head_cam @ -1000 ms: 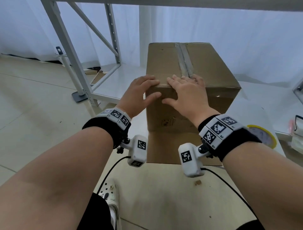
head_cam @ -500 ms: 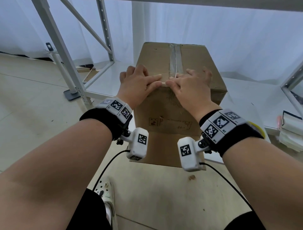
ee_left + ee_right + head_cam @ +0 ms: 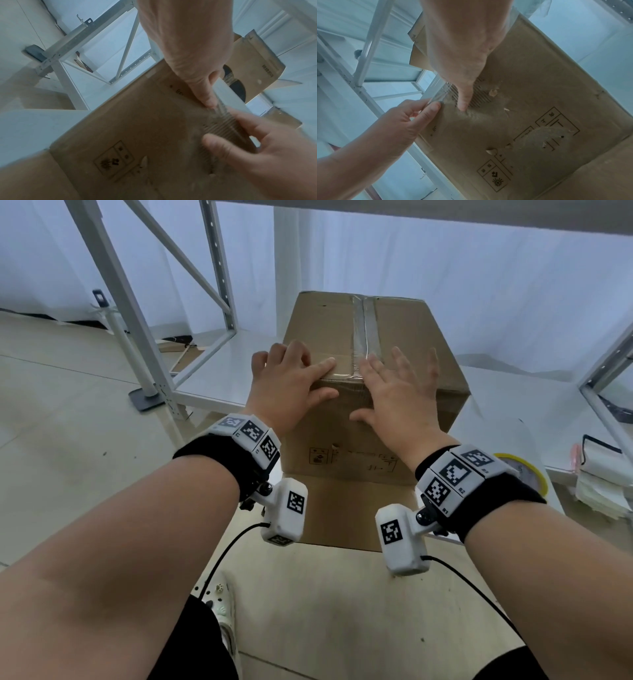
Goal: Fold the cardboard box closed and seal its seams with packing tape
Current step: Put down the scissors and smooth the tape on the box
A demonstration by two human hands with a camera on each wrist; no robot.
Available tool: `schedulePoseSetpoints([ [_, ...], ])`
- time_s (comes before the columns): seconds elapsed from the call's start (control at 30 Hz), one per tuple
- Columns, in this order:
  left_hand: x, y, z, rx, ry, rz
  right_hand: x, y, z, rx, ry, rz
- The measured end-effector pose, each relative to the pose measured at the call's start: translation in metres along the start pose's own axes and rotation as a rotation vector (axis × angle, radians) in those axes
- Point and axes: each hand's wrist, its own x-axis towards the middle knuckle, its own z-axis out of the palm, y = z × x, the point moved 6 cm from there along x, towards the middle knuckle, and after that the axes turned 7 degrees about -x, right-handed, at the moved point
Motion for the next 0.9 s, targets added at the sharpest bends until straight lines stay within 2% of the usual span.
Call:
schedulePoseSetpoints([
  [0.2,0.01,0.039,-0.005,-0.144,-0.046,0.114,-0.005,0.025,-0.012,0.099,0.039,0.047],
  [0.3,0.013,0.054,0.005,-0.075,-0.057,0.137,-0.012,0.035,-0.011,0.124,0.041,0.05],
  [0.4,0.014,0.052,0.01,-0.046,-0.018,0.097,-0.018,0.041,-0.005,0.144,0.027,0.062],
  [0.6,0.011,0.054,0.014,0.003,-0.004,0.129,-0.018,0.041,0.0,0.173,0.032,0.061],
  [0.73,0.008,0.053,0.011,0.018,-0.058,0.161,-0.019,0.04,0.003,0.183,0.048,0.077],
  [0.9,0.008,0.041,-0.005,-0.227,-0.038,0.133,-0.018,0.035,0.002,0.166,0.116,0.061],
])
